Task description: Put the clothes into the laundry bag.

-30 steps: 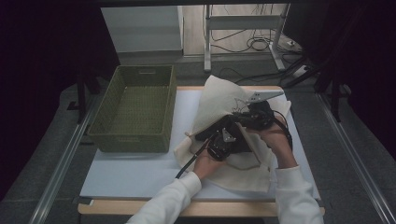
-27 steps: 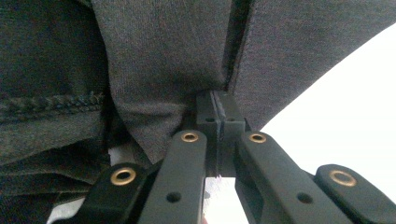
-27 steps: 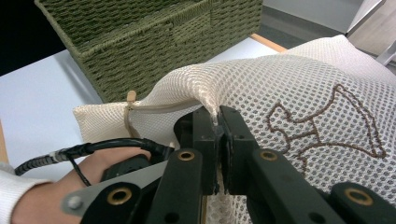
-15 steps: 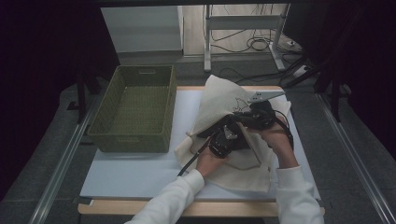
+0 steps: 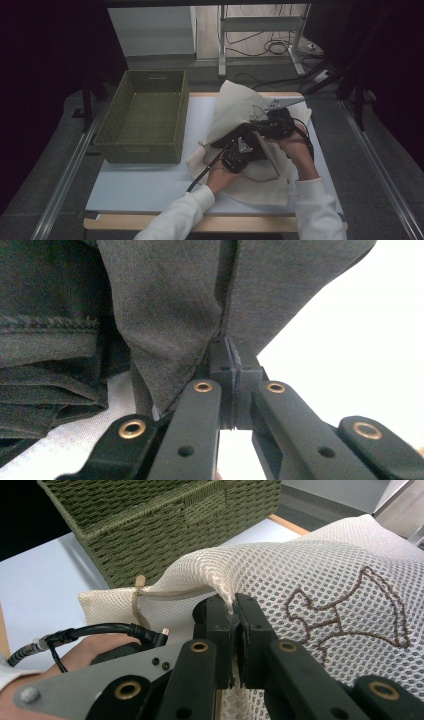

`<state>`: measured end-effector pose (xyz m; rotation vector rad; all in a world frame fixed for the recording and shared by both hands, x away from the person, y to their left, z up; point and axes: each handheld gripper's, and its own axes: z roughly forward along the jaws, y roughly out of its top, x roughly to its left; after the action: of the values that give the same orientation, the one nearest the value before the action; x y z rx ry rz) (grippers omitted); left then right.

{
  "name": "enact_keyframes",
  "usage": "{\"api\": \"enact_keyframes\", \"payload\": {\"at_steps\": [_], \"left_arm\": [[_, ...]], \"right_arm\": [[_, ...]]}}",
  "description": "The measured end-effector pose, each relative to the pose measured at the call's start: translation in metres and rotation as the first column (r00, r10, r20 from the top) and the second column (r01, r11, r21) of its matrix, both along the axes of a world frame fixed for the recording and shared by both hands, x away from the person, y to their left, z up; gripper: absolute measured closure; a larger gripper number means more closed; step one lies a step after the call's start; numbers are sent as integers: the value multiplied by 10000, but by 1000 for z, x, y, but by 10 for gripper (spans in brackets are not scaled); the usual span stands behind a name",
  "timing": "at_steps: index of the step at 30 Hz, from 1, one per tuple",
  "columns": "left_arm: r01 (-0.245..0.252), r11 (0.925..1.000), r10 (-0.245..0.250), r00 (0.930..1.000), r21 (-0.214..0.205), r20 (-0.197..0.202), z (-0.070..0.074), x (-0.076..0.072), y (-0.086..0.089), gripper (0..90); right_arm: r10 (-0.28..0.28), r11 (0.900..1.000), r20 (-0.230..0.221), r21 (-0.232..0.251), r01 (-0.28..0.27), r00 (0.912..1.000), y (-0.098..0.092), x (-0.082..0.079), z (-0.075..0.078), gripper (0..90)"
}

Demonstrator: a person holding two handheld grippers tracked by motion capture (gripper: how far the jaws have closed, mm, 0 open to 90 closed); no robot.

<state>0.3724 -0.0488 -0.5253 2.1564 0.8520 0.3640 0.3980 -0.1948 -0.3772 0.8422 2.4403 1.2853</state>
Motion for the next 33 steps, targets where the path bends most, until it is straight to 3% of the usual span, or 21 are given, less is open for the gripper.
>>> {"api": "enact_keyframes", "payload": {"at_steps": [15,21,27,33], "left_arm": [[-245,9993,239,9995,289,202,-6,17,-8,900],[-559,9984,558,9983,32,137,-7,24,-11,900],[-336,9993,333,9993,175,155,-4,18,-8,900],[-83,9998,84,9999,-190,55,-1,3,2,900]], "right_arm": [[-82,9999,70,62,82,9999,-2,-1,2,854],[-79,9999,90,75,79,9999,-2,-1,3,854],[-57,9999,73,95,57,10000,-4,0,2,854],[-57,10000,24,71,57,10000,-3,0,1,854]]}}
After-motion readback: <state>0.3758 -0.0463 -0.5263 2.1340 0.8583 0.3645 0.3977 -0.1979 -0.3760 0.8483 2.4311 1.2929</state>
